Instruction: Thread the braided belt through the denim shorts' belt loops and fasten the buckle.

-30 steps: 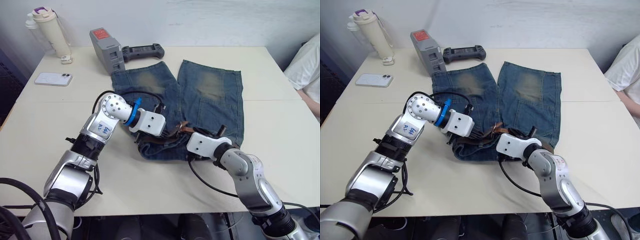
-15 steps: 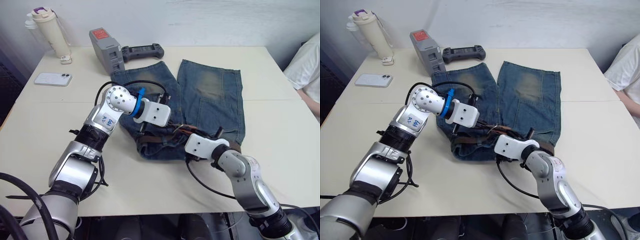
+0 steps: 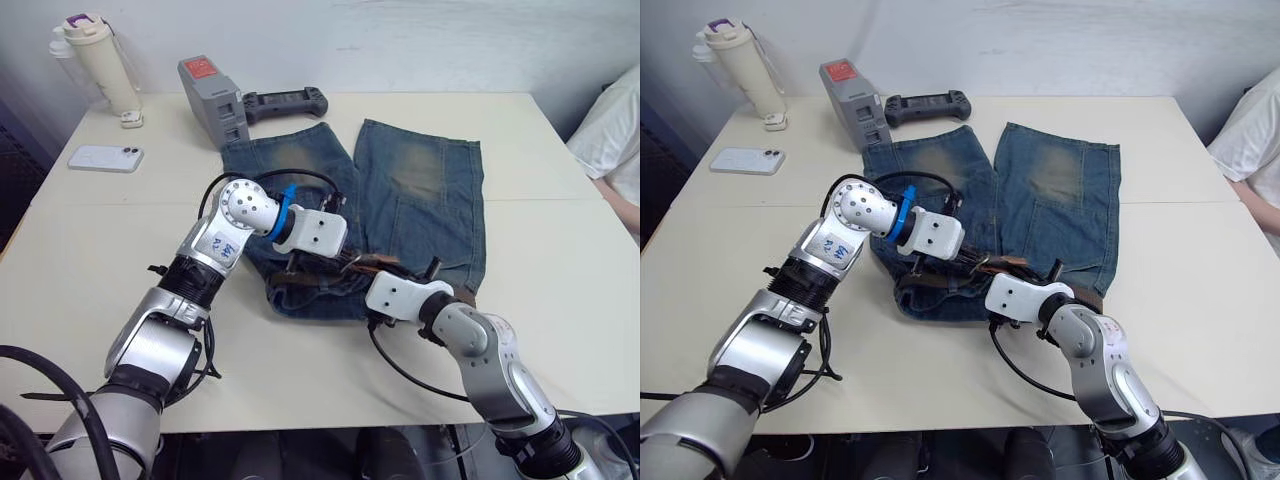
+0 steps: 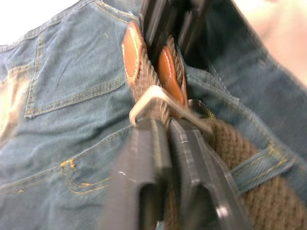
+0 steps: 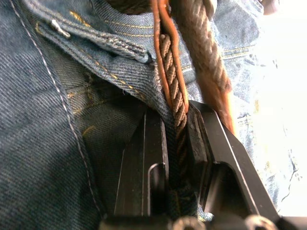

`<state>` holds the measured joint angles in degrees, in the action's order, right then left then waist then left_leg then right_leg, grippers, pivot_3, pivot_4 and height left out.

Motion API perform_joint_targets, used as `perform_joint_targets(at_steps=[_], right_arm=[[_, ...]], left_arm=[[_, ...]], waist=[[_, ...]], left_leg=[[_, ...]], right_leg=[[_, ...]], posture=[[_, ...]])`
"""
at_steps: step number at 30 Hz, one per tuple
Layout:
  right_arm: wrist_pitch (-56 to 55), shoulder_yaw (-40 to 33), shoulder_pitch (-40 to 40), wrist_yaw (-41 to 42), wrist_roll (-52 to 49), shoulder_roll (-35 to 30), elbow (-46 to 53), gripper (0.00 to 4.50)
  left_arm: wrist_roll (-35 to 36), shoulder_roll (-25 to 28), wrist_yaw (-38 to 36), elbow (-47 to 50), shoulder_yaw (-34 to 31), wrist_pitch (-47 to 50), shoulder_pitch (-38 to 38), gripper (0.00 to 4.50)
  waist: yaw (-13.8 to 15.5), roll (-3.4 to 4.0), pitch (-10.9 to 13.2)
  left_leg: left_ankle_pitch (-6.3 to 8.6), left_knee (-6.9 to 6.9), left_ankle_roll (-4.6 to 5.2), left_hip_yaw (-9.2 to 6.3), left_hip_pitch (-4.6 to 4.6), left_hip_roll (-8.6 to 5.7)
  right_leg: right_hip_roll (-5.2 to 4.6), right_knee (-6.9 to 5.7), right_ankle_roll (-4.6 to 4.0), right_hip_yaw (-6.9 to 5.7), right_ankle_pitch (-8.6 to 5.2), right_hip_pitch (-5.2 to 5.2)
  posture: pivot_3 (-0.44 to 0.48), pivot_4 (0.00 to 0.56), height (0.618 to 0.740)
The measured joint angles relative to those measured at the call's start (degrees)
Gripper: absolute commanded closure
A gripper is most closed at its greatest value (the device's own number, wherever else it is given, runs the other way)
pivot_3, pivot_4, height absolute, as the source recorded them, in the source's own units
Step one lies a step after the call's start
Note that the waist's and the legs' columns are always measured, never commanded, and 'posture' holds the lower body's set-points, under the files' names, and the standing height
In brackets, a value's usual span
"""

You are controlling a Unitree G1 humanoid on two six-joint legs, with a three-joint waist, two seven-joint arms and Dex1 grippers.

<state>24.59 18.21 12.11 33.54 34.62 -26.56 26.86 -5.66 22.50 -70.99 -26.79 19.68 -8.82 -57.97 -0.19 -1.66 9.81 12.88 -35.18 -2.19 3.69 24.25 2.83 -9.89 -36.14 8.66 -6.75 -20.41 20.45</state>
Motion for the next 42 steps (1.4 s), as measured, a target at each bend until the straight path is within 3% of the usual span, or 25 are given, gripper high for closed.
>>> perform_joint_targets(at_steps=[1,6,10,16,24,28,33,42], right_arm=[[0.01,0.02,-0.02,0.06,-0.02,0.00,-0.04,4.42],[-0.13,0.01,0.18,0.36,-0.48,-0.10,-0.04,4.42],[-0.61,-0.60,0.09,1.06,-1.07,-0.99,-0.03,4.42],[-0.45,-0.71,-0.15,2.34,-1.27,-1.49,0.48,4.42],[2.09,-1.85,-2.09,6.61,-4.81,-1.84,4.33,4.42],[4.11,-2.73,-2.48,7.46,-7.21,-0.95,5.63,2.44],[6.42,-3.19,-3.06,12.39,-9.75,-5.56,10.74,0.05],[13.92,-8.56,-3.78,19.36,-17.12,-11.72,22.33,0.05]], left_arm=[[1.03,-0.04,-0.44,0.70,-0.56,1.39,0.00,2.33],[8.06,1.58,-4.75,6.72,-3.24,13.05,-0.04,0.10],[12.30,6.31,-7.61,11.00,-5.80,23.09,0.09,0.00],[14.60,9.19,-8.12,12.63,-7.45,29.45,0.10,0.00],[14.67,10.79,-2.95,13.37,-8.45,35.38,0.54,0.00],[14.67,9.72,-2.08,15.37,-7.11,35.35,1.40,0.00],[14.54,11.04,-4.05,16.28,-5.10,35.46,2.32,0.00],[14.37,12.66,-6.55,16.31,-3.77,35.59,2.52,0.00]], waist=[[-0.05,0.00,0.00],[-0.24,0.00,0.00],[-0.21,0.01,0.00],[-0.01,0.01,0.00],[0.07,0.01,0.00],[-0.03,0.01,0.00],[0.06,0.01,0.01],[0.24,0.01,0.01]], left_leg=[[0.00,0.01,0.00,0.00,0.00,0.00],[0.00,0.00,0.00,0.00,-0.03,0.02],[0.00,0.00,0.00,0.00,-0.03,0.02],[0.00,0.01,0.00,0.01,-0.02,0.02],[0.00,0.02,0.00,0.01,-0.02,0.02],[0.00,0.03,0.00,0.01,-0.02,0.02],[0.00,0.01,0.00,0.02,-0.02,0.02],[0.02,0.01,0.04,0.02,-0.02,0.02]], right_leg=[[0.00,-0.01,0.00,0.00,0.00,0.01],[0.01,-0.04,0.00,0.02,0.00,0.02],[0.01,-0.05,0.00,0.03,0.00,0.02],[0.01,-0.05,0.00,0.03,0.00,0.02],[0.01,-0.06,0.00,0.05,0.00,0.01],[0.01,-0.06,0.00,0.05,0.00,0.02],[0.01,-0.07,0.00,0.07,0.00,0.02],[0.01,-0.07,0.00,0.07,0.00,0.01]], posture=[[0.000,0.150,0.740],[0.000,0.150,0.740],[0.000,0.150,0.740],[0.000,0.150,0.740],[0.000,0.150,0.740],[0.000,0.150,0.740],[0.000,0.150,0.740],[0.000,0.150,0.740]])
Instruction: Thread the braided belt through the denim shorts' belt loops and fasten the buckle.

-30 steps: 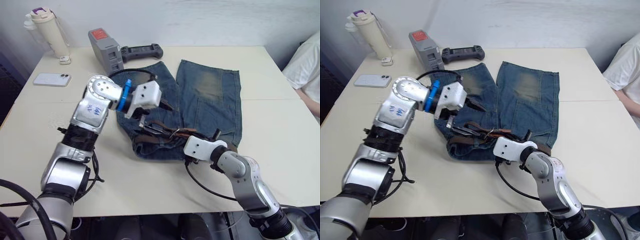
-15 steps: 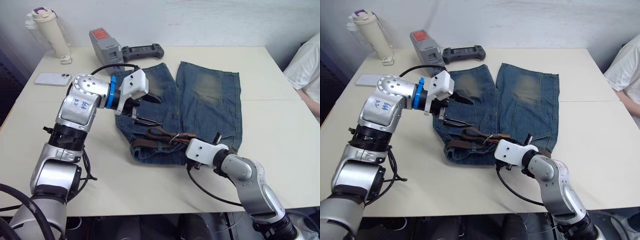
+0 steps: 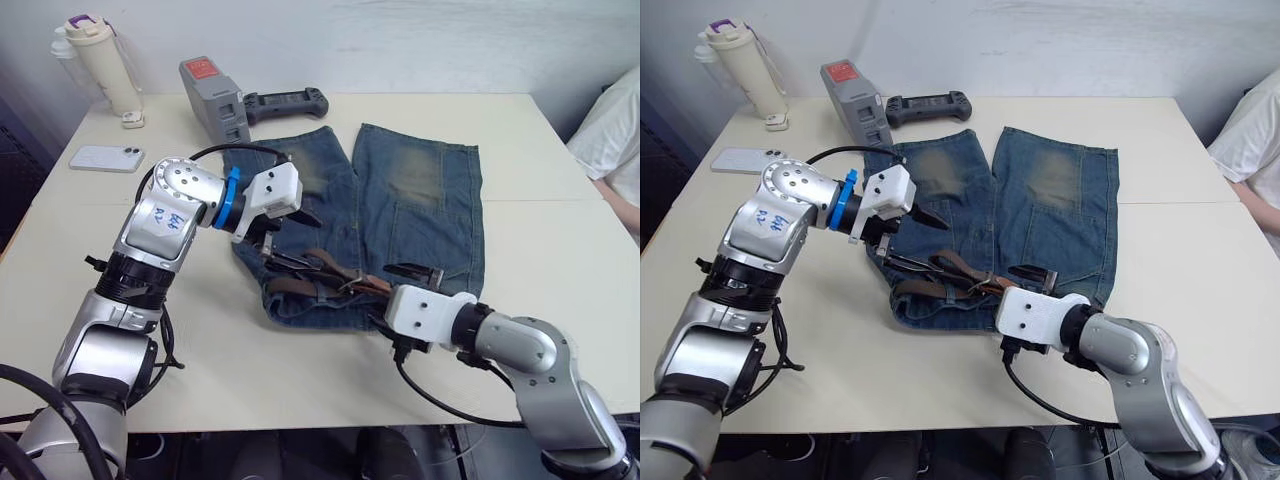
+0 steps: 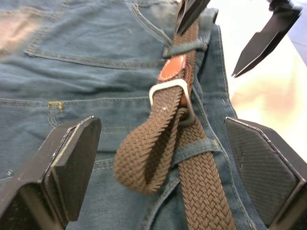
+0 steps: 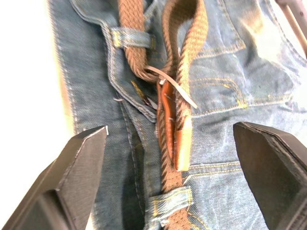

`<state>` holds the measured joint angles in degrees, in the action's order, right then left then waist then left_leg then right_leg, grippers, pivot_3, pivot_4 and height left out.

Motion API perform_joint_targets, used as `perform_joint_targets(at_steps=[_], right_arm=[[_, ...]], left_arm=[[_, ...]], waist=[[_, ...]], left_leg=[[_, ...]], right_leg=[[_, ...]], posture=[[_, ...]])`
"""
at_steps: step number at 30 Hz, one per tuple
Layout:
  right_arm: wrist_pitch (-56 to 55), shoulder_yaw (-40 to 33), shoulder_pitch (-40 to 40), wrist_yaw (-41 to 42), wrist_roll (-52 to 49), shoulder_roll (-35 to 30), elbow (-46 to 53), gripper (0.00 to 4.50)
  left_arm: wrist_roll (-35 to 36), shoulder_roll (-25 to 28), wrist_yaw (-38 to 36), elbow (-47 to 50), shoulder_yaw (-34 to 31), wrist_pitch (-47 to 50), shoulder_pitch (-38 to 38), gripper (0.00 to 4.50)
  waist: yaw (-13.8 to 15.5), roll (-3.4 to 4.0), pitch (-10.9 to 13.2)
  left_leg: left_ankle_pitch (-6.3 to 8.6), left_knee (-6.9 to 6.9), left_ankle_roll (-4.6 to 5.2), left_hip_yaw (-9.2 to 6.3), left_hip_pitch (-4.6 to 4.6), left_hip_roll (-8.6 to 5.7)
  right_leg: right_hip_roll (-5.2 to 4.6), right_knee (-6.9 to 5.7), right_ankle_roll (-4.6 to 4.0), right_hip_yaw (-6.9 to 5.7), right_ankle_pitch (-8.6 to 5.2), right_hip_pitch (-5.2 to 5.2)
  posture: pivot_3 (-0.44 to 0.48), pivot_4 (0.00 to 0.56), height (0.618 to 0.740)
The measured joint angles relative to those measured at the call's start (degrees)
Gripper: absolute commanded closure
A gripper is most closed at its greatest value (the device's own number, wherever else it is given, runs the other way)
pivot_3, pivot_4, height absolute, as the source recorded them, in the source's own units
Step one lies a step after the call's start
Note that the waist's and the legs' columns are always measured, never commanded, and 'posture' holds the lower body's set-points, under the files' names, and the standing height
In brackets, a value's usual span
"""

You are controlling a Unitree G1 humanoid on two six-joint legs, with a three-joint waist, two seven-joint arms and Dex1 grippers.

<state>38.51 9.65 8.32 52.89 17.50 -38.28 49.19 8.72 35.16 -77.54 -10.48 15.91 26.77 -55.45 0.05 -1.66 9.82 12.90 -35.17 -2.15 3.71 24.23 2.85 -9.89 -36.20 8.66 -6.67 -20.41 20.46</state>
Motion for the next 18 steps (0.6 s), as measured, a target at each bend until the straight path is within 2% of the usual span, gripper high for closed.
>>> perform_joint_targets(at_steps=[3,7,12,18], right_arm=[[0.91,-4.18,0.57,1.60,-2.59,-3.58,0.78,0.05],[-2.70,-7.15,6.92,0.89,-3.41,-8.04,-4.69,0.05],[-7.33,-4.37,8.76,-0.17,-3.94,-8.59,-10.86,0.05],[-11.97,-1.07,11.49,-0.83,-4.02,-8.59,-15.54,0.05]], left_arm=[[0.40,2.02,-2.52,1.54,0.92,1.40,1.11,0.00],[1.67,3.89,-4.95,3.82,1.20,5.71,2.12,0.00],[1.62,6.36,-4.98,5.17,1.48,7.91,2.31,0.00],[2.90,6.29,-2.37,6.37,0.71,12.57,3.39,0.00]], waist=[[-0.24,0.01,0.00],[-0.14,0.03,0.02],[-0.06,0.03,0.02],[-0.16,0.03,0.02]], left_leg=[[0.00,0.02,0.00,0.03,-0.03,0.00],[0.00,-0.05,0.00,0.06,-0.04,0.02],[0.02,-0.04,0.02,0.07,-0.01,0.02],[0.02,-0.05,0.02,0.07,-0.02,0.02]], right_leg=[[0.00,-0.01,0.00,0.03,0.00,0.01],[0.01,-0.12,0.00,0.06,0.00,0.03],[0.00,-0.03,0.00,0.06,0.00,0.03],[0.00,-0.08,0.00,0.07,0.00,0.04]], posture=[[0.000,0.150,0.740],[0.000,0.150,0.740],[0.000,0.150,0.740],[0.000,0.150,0.740]])
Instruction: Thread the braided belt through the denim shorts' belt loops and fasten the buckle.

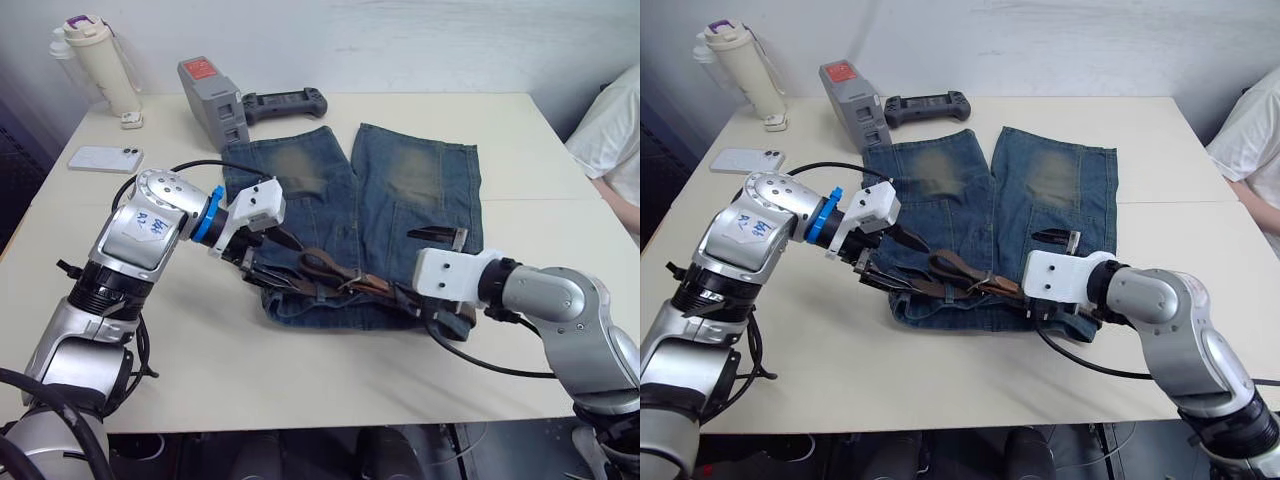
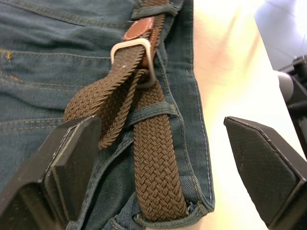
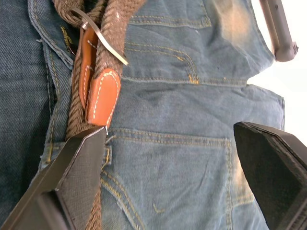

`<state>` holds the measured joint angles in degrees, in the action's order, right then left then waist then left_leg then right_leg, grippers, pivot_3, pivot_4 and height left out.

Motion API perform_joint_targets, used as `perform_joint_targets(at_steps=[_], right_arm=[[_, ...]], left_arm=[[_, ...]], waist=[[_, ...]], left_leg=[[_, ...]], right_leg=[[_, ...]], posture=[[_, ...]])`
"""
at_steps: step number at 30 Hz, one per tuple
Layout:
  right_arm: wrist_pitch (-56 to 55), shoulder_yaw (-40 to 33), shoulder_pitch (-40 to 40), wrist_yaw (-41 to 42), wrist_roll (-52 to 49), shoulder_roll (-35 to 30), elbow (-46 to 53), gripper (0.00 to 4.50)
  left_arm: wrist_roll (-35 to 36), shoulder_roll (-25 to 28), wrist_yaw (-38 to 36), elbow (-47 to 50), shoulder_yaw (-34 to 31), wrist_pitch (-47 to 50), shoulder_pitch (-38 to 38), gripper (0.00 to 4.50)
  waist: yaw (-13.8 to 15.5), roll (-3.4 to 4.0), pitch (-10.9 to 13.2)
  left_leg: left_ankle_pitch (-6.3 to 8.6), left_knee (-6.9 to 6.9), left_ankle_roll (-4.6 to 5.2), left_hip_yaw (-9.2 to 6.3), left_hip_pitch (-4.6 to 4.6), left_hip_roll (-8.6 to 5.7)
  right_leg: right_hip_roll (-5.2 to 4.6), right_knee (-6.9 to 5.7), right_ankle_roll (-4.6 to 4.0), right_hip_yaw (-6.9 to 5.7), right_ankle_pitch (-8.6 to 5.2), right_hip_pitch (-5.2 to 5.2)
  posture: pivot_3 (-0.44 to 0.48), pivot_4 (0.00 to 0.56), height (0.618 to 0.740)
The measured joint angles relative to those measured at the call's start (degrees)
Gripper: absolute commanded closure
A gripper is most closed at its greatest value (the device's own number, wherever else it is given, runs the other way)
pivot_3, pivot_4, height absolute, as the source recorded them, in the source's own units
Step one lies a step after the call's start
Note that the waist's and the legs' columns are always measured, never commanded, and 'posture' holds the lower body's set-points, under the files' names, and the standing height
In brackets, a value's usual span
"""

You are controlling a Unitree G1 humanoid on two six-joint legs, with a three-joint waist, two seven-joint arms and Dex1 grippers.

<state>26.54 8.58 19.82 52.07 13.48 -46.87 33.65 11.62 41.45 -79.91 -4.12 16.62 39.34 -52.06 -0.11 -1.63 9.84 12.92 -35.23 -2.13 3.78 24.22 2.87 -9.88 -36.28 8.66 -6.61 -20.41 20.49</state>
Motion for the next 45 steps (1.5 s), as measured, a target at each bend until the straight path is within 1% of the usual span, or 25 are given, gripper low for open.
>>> perform_joint_targets(at_steps=[4,8,11,17,23,30,39,42,43,45], right_arm=[[-0.30,-0.03,0.94,0.15,-0.73,0.00,-0.35,0.05],[-0.81,-0.17,1.12,0.71,-1.97,-0.40,-0.34,0.05],[-2.57,-0.14,0.95,0.53,-1.81,-1.11,-0.69,0.05],[-7.13,2.38,-0.50,-1.11,-0.03,-1.08,-5.03,0.05],[-11.35,5.21,-0.38,-2.92,1.59,1.12,-9.19,0.05],[-12.76,6.62,-0.22,-3.04,3.16,2.50,-9.35,0.05],[-12.85,6.16,-1.39,-4.28,3.37,3.59,-9.33,0.05],[-13.32,5.71,-2.64,-5.19,3.36,4.07,-9.13,0.80],[-13.85,5.72,-3.06,-5.34,3.38,4.25,-9.13,1.35],[-15.00,5.78,-3.59,-5.90,3.53,4.60,-9.12,2.28]], left_arm=[[1.65,0.37,0.55,1.32,-0.49,2.52,1.11,0.00],[1.89,1.59,1.29,1.56,-0.72,2.96,1.11,0.00],[2.43,1.52,1.70,1.72,-0.72,3.11,1.16,0.00],[3.99,1.24,2.47,3.74,-0.71,3.81,1.16,0.00],[4.16,1.54,2.78,4.05,-0.71,3.95,1.20,0.00],[4.61,2.05,2.84,5.51,-0.71,4.40,1.75,0.00],[4.93,2.06,3.18,5.53,-0.71,4.52,1.76,0.00],[4.97,2.05,3.19,5.51,-0.71,4.54,1.76,0.00],[4.96,2.05,3.19,5.50,-0.70,4.54,1.76,0.00],[4.96,2.03,3.16,5.48,-0.67,4.53,1.75,0.00]], waist=[[0.04,0.00,0.00],[0.04,0.00,0.00],[0.11,0.00,0.00],[-0.13,0.00,0.00],[-0.02,0.00,0.00],[-0.06,0.00,0.00],[-0.02,0.00,0.00],[-0.01,0.00,0.00],[-0.05,0.00,0.00],[-0.09,0.00,0.00]], left_leg=[[0.00,-0.02,0.00,0.00,0.00,0.00],[0.00,-0.01,0.00,0.00,0.00,0.00],[0.00,-0.02,0.00,0.00,0.01,0.00],[0.00,-0.01,0.00,0.02,-0.01,0.01],[0.00,-0.02,0.00,0.04,0.00,0.01],[0.00,-0.03,0.00,0.04,-0.01,0.01],[0.00,-0.03,0.00,0.04,-0.01,0.01],[0.00,-0.02,0.00,0.04,-0.01,0.01],[0.00,-0.02,0.00,0.05,-0.01,0.01],[0.00,-0.02,0.00,0.05,-0.01,0.02]], right_leg=[[0.00,-0.02,0.00,0.00,0.00,0.00],[0.00,-0.02,0.00,0.01,0.00,0.01],[0.00,-0.01,0.00,0.01,0.00,0.00],[0.00,-0.06,0.00,0.03,0.00,0.02],[0.00,-0.05,0.00,0.05,0.00,0.04],[0.00,-0.07,0.00,0.06,0.00,0.04],[0.00,-0.07,0.00,0.06,0.00,0.04],[0.00,-0.07,0.00,0.06,0.00,0.04],[0.00,-0.06,0.00,0.06,0.00,0.04],[0.00,-0.08,0.00,0.07,0.00,0.05]], posture=[[0.000,0.150,0.740],[0.000,0.150,0.740],[0.000,0.150,0.740],[0.000,0.150,0.740],[0.000,0.150,0.740],[0.000,0.150,0.740],[0.000,0.150,0.740],[0.000,0.150,0.740],[0.000,0.150,0.740],[0.000,0.150,0.740]])
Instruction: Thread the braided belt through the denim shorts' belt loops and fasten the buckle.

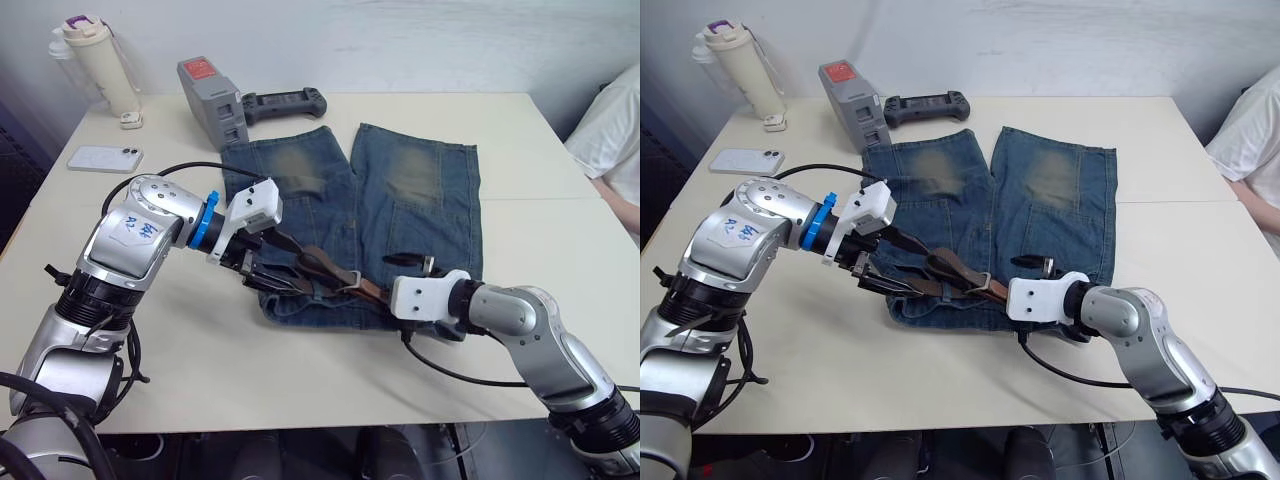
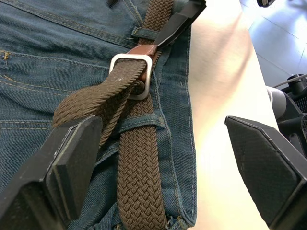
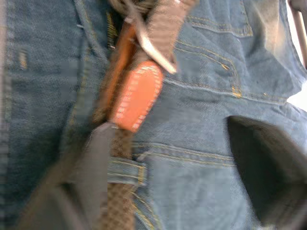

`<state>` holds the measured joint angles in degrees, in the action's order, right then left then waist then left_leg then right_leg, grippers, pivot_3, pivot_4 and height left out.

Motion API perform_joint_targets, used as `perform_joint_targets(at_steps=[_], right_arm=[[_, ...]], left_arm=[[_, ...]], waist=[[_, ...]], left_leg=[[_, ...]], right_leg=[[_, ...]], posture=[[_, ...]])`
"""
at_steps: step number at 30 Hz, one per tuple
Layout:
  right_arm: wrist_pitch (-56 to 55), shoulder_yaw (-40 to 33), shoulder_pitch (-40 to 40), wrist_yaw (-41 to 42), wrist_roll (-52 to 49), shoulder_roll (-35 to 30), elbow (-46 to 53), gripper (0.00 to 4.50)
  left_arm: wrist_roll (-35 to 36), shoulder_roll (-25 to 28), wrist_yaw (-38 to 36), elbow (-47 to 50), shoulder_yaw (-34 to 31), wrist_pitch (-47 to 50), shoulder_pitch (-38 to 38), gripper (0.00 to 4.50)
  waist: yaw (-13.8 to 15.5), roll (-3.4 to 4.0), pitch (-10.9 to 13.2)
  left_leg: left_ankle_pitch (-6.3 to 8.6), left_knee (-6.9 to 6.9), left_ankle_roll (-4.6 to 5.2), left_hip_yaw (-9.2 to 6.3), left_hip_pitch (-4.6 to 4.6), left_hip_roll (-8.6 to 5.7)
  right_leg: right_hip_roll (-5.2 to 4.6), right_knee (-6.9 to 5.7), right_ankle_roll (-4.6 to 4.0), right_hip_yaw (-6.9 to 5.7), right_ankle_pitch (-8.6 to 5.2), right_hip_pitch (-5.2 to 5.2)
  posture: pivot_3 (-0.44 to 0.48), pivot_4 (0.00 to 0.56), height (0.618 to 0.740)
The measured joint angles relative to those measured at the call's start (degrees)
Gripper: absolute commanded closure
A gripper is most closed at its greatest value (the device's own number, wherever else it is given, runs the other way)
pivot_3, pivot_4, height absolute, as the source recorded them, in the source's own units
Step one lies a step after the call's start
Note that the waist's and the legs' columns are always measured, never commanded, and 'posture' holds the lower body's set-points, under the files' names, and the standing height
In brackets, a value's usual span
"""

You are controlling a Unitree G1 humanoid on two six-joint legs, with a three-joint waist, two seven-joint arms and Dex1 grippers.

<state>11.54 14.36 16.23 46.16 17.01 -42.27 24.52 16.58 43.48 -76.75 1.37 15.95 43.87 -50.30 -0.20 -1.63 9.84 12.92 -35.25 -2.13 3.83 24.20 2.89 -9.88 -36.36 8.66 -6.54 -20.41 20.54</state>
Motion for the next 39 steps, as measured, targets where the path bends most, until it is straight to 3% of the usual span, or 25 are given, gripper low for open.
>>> perform_joint_targets(at_steps=[4,5,15,24,28,31,32,35,39], right_arm=[[-1.91,0.09,-0.76,-1.49,0.97,0.53,0.04,4.26],[-2.28,0.09,-0.91,-1.76,1.12,0.59,0.04,4.38],[-3.22,-0.15,-1.47,-2.56,2.07,0.78,0.04,4.38],[-6.71,-8.23,-5.79,-1.80,-1.07,-4.08,0.03,4.38],[-6.68,-8.97,-6.51,-1.73,-1.53,-4.41,0.14,4.50],[-6.47,-8.97,-6.57,-1.76,-1.53,-4.37,0.14,4.50],[-6.41,-8.97,-6.56,-1.78,-1.51,-4.30,0.14,4.50],[-6.24,-8.78,-6.46,-1.90,-1.42,-3.57,0.14,4.50],[-5.96,-8.50,-6.20,-1.92,-1.29,-3.05,0.18,4.50]], left_arm=[[-0.01,-0.09,-0.05,-0.26,0.17,-0.12,0.00,0.00],[-0.01,-0.09,-0.06,-0.33,0.21,-0.18,0.00,0.00],[-0.04,-0.12,-0.30,-1.61,0.44,-0.47,-0.01,0.00],[0.09,0.36,-1.19,-1.94,0.42,-0.15,0.47,0.00],[1.20,1.19,-2.19,-5.06,-0.77,0.63,-0.62,1.24],[1.21,3.78,-3.05,-6.53,-2.11,0.43,-1.34,2.62],[1.06,3.97,-3.04,-6.52,-2.04,0.21,-1.31,2.90],[0.49,2.36,-2.38,-6.03,-0.76,-0.24,-0.72,4.26],[-0.61,-2.94,1.16,-5.44,2.50,0.57,-0.13,4.40]], waist=[[0.12,0.00,0.00],[0.13,0.00,0.00],[0.10,0.00,0.00],[0.18,0.00,0.00],[0.07,0.00,0.00],[0.13,0.00,0.00],[0.18,0.00,0.00],[0.37,0.00,0.00],[0.70,-0.01,0.01]], left_leg=[[0.00,0.00,0.00,0.00,0.00,0.00],[0.00,0.00,0.00,0.00,0.00,0.00],[0.00,0.00,0.00,0.00,0.00,0.00],[0.00,0.00,0.00,0.01,0.00,0.00],[0.00,0.00,0.00,0.01,0.00,0.00],[0.00,0.01,0.00,0.03,0.00,0.00],[0.00,0.00,0.00,0.03,0.00,0.00],[0.02,-0.03,0.03,0.03,0.01,-0.01],[0.04,-0.05,0.05,0.03,0.03,-0.01]], right_leg=[[0.00,0.01,0.00,0.00,0.00,0.00],[0.00,0.01,0.00,0.00,0.00,0.00],[0.00,0.00,0.00,0.00,0.00,0.00],[0.00,0.00,0.00,0.00,0.00,-0.01],[0.00,-0.01,0.00,0.01,0.00,0.02],[0.00,-0.01,0.00,0.01,0.00,0.02],[0.00,0.00,0.00,0.02,0.00,0.01],[-0.01,0.02,0.00,0.02,0.00,-0.02],[-0.01,0.06,0.00,0.01,0.00,-0.04]], posture=[[0.000,0.150,0.740],[0.000,0.150,0.740],[0.000,0.150,0.740],[0.000,0.150,0.740],[0.000,0.150,0.740],[0.000,0.150,0.740],[0.000,0.150,0.740],[0.000,0.150,0.740],[0.000,0.150,0.740]])
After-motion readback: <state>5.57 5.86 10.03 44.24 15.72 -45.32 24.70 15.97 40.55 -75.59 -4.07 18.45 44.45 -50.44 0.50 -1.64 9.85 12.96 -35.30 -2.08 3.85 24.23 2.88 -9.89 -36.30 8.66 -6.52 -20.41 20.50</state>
